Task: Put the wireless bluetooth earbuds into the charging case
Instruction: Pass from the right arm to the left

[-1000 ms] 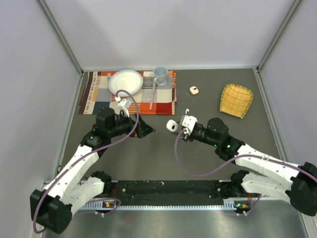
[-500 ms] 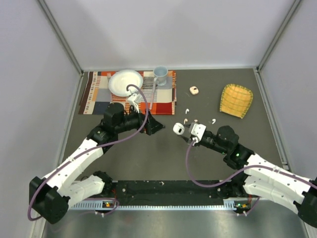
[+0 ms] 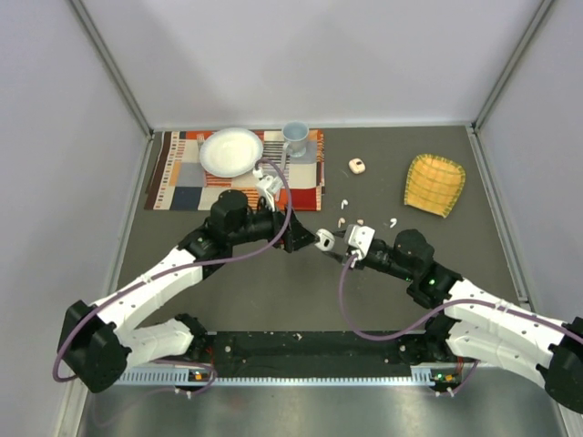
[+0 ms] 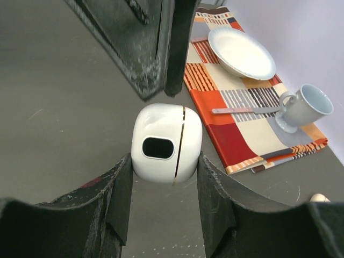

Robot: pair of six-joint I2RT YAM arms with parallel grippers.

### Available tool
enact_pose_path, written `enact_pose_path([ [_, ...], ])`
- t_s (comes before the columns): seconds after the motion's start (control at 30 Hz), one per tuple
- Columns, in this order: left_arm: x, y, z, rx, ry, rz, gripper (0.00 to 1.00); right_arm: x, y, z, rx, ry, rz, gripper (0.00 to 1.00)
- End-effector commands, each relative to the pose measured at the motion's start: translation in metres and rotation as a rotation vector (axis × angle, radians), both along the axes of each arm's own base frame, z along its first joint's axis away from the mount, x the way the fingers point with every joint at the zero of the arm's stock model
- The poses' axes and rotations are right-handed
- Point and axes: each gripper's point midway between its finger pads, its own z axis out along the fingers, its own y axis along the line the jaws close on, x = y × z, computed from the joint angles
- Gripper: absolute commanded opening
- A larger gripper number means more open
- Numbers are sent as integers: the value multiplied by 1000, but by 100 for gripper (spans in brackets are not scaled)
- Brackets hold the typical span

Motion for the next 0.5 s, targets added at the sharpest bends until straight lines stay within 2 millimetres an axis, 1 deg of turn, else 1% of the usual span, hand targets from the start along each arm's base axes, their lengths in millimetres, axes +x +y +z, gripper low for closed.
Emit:
enact_pose_path([
  [0.0, 5, -16, 26, -48, -94, -22, 85, -5, 9, 32, 86, -45, 41, 0],
  [0.23, 4, -33, 18, -14, -84, -72, 73, -5, 8, 26, 71, -37, 38, 0],
  [0.27, 5, -34, 18, -12, -88, -70, 72, -5, 8, 25, 68, -36, 36, 0],
  [0.3, 4, -36, 18, -10, -90, -75, 68, -5, 8, 24, 66, -36, 36, 0],
  [0.37, 4, -39, 17, -5, -92, -90, 65, -2, 7, 23, 63, -36, 24, 0],
  [0.4, 4, -40, 12, 9, -83, -99, 63, -2, 7, 23, 65, -38, 20, 0],
  [0.47, 5, -40, 13, 21, -91, -103, 60, -1, 7, 22, 65, -42, 17, 0],
])
